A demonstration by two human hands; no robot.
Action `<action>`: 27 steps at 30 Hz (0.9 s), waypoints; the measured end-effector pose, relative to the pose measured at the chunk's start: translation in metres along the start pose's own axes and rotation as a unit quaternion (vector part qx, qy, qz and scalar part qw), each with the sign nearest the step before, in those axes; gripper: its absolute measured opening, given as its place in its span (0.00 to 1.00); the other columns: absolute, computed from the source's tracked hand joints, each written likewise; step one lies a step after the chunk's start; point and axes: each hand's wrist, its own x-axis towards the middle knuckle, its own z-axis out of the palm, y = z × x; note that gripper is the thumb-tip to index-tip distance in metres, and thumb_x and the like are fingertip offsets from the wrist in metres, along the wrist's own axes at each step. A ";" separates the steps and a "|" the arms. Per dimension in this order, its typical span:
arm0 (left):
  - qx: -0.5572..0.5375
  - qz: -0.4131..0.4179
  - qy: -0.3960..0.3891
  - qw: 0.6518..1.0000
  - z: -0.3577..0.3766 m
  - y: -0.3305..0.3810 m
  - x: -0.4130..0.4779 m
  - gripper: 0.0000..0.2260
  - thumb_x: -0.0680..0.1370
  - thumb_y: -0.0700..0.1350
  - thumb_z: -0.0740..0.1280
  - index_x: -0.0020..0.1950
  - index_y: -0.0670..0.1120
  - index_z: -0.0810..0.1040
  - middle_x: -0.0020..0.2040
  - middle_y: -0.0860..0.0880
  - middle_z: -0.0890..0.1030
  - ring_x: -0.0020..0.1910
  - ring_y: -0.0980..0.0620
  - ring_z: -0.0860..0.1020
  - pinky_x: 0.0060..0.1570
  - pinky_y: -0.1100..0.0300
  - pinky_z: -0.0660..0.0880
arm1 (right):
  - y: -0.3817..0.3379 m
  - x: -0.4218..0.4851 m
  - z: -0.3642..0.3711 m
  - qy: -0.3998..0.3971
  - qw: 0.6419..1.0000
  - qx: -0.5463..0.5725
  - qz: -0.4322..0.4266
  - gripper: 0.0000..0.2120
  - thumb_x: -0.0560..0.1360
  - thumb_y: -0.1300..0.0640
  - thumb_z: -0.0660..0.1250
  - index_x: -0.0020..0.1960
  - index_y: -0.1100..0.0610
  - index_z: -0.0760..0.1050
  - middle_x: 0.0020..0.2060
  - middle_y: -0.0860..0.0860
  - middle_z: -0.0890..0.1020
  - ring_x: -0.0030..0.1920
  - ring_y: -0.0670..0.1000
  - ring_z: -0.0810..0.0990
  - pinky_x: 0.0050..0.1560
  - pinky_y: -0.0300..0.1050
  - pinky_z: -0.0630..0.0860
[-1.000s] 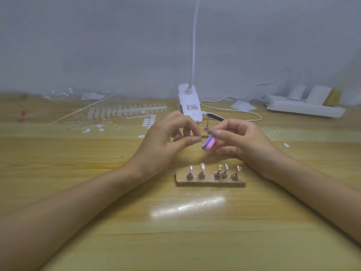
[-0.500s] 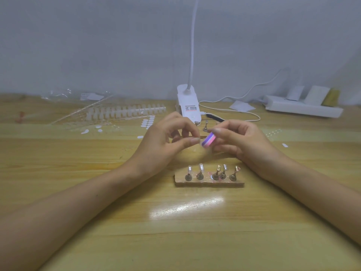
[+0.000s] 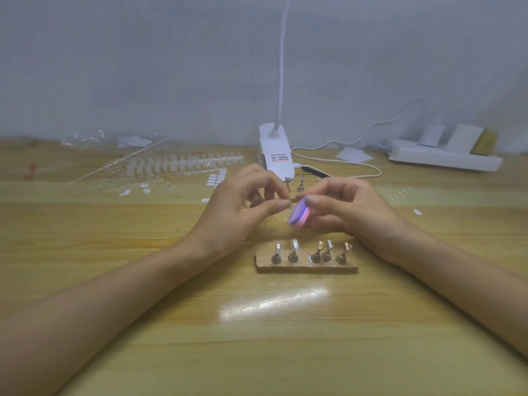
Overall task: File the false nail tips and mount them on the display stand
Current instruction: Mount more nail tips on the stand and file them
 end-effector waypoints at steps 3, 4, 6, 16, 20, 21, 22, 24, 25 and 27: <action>-0.002 0.006 -0.007 1.000 0.000 0.000 -0.001 0.04 0.75 0.38 0.73 0.42 0.46 0.81 0.43 0.48 0.77 0.39 0.60 0.73 0.43 0.68 0.69 | 0.002 0.000 0.001 -0.008 1.000 -0.014 -0.001 0.08 0.71 0.58 0.72 0.48 0.61 0.82 0.45 0.60 0.86 0.47 0.56 0.86 0.49 0.46 0.83; -0.006 0.006 -0.006 1.000 0.000 0.000 -0.001 0.05 0.75 0.38 0.73 0.42 0.46 0.81 0.43 0.48 0.76 0.39 0.60 0.73 0.43 0.69 0.69 | 0.002 0.001 0.000 0.011 1.000 -0.001 -0.006 0.10 0.71 0.58 0.72 0.49 0.62 0.82 0.45 0.61 0.86 0.46 0.56 0.86 0.49 0.45 0.83; -0.006 0.004 -0.003 1.000 0.000 0.000 0.000 0.05 0.75 0.38 0.73 0.42 0.47 0.81 0.43 0.48 0.77 0.39 0.61 0.73 0.43 0.69 0.69 | 0.002 0.000 -0.001 -0.003 1.000 -0.002 -0.004 0.08 0.71 0.58 0.72 0.48 0.60 0.82 0.44 0.59 0.86 0.46 0.55 0.86 0.48 0.45 0.82; 0.001 0.014 -0.013 1.000 0.000 0.001 0.000 0.03 0.75 0.37 0.73 0.42 0.44 0.81 0.42 0.48 0.76 0.39 0.61 0.73 0.42 0.67 0.70 | 0.003 0.000 -0.001 -0.027 1.000 -0.016 -0.006 0.08 0.71 0.58 0.72 0.49 0.59 0.83 0.47 0.57 0.87 0.49 0.53 0.86 0.49 0.43 0.82; -0.001 0.015 -0.009 1.000 0.000 0.002 -0.001 0.05 0.75 0.37 0.73 0.42 0.45 0.81 0.42 0.49 0.76 0.39 0.61 0.73 0.42 0.67 0.69 | 0.004 0.001 -0.002 -0.025 1.000 -0.015 -0.009 0.10 0.71 0.58 0.72 0.51 0.60 0.83 0.48 0.57 0.86 0.50 0.54 0.86 0.50 0.42 0.82; 0.000 0.015 -0.009 1.000 0.000 0.002 -0.001 0.04 0.75 0.37 0.73 0.42 0.45 0.81 0.42 0.50 0.76 0.38 0.61 0.73 0.42 0.67 0.69 | 0.004 0.001 -0.001 -0.024 1.000 -0.015 -0.009 0.11 0.71 0.58 0.72 0.52 0.61 0.82 0.48 0.57 0.86 0.50 0.54 0.86 0.50 0.42 0.82; 0.000 0.014 -0.010 1.000 0.000 0.002 -0.001 0.04 0.75 0.37 0.73 0.42 0.45 0.81 0.42 0.50 0.76 0.38 0.61 0.73 0.42 0.67 0.69 | 0.004 0.001 -0.001 -0.009 1.000 -0.006 -0.011 0.11 0.71 0.59 0.72 0.52 0.62 0.82 0.48 0.58 0.86 0.50 0.54 0.86 0.50 0.41 0.82; 0.000 0.015 -0.009 1.000 0.000 0.002 0.000 0.04 0.75 0.37 0.73 0.42 0.45 0.82 0.42 0.50 0.76 0.38 0.61 0.73 0.41 0.67 0.69 | 0.004 0.001 -0.002 -0.001 1.000 0.002 -0.014 0.10 0.71 0.59 0.72 0.51 0.61 0.82 0.47 0.58 0.87 0.48 0.54 0.86 0.49 0.41 0.82; 0.001 0.015 -0.009 1.000 0.000 0.001 0.000 0.04 0.75 0.37 0.73 0.42 0.45 0.82 0.42 0.50 0.76 0.38 0.61 0.73 0.41 0.67 0.69 | 0.003 0.000 -0.002 -0.018 1.000 -0.008 -0.011 0.09 0.71 0.59 0.72 0.50 0.60 0.83 0.47 0.57 0.87 0.48 0.54 0.86 0.48 0.41 0.82; 0.005 0.014 -0.012 1.000 0.000 0.002 0.000 0.03 0.75 0.37 0.73 0.43 0.44 0.82 0.42 0.47 0.76 0.38 0.61 0.73 0.41 0.67 0.69 | 0.004 0.001 0.000 -0.030 0.999 -0.018 -0.010 0.08 0.71 0.59 0.72 0.50 0.59 0.83 0.47 0.57 0.87 0.48 0.54 0.86 0.48 0.41 0.82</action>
